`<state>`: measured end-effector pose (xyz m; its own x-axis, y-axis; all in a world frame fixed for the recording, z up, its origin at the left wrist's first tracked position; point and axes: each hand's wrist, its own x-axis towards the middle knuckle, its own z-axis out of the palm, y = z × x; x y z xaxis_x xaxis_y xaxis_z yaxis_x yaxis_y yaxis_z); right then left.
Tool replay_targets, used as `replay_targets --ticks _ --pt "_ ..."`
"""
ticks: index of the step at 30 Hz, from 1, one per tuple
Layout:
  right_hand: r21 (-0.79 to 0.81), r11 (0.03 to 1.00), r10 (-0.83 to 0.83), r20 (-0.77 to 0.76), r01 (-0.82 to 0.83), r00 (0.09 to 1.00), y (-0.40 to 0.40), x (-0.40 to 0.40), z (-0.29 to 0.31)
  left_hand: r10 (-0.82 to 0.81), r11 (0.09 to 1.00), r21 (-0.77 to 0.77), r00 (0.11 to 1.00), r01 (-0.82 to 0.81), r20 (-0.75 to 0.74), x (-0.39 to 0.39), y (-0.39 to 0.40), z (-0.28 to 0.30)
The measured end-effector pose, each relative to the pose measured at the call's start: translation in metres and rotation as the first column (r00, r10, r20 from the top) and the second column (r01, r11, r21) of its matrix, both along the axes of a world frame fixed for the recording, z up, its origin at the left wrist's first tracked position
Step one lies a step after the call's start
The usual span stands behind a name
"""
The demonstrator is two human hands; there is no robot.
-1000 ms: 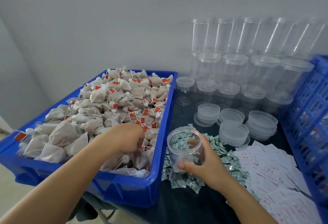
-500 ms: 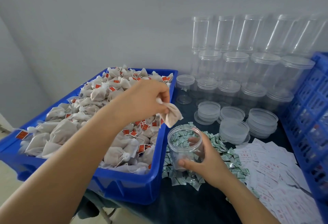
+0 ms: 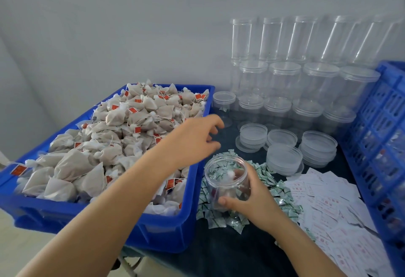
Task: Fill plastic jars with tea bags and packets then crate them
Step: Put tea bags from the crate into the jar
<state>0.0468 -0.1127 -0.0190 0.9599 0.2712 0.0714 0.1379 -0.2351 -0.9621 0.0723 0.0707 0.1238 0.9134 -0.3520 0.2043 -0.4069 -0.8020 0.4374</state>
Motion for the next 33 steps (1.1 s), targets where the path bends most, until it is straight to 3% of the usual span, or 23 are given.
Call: replay_targets --ticks 3,7,12,20,25,29,33 --pt "-0.024 1.0 -0.006 -0.001 0.006 1.0 -0.001 0.0 -0.002 0.131 0.99 -0.052 0.99 -0.128 0.06 0.004 0.029 0.005" --pt "-0.036 0.999 -0.01 -0.016 0.009 1.0 0.0 0.001 -0.002 0.24 0.963 0.138 0.97 -0.233 -0.036 0.003 0.063 -0.013" --pt "-0.031 1.0 -0.003 -0.017 0.003 1.0 0.002 0.002 -0.001 0.318 0.916 0.307 0.932 -0.256 -0.172 -0.001 0.078 -0.044" --pt "-0.018 1.0 -0.006 -0.004 0.006 1.0 0.004 0.004 0.0 0.407 0.774 0.602 0.883 -0.197 -0.234 -0.006 0.073 -0.061" --pt "-0.018 1.0 0.016 -0.005 -0.016 1.0 0.001 0.004 -0.002 0.38 0.657 0.732 0.918 -0.181 -0.114 -0.007 0.064 -0.064" --pt "-0.039 0.999 0.004 -0.006 -0.004 1.0 0.001 0.004 -0.002 0.358 0.674 0.71 0.931 -0.206 -0.069 -0.006 0.066 -0.058" --pt "-0.037 0.999 0.006 -0.009 -0.006 1.0 0.002 0.004 -0.002 0.323 0.805 0.545 0.944 -0.235 -0.069 -0.006 0.071 -0.039"
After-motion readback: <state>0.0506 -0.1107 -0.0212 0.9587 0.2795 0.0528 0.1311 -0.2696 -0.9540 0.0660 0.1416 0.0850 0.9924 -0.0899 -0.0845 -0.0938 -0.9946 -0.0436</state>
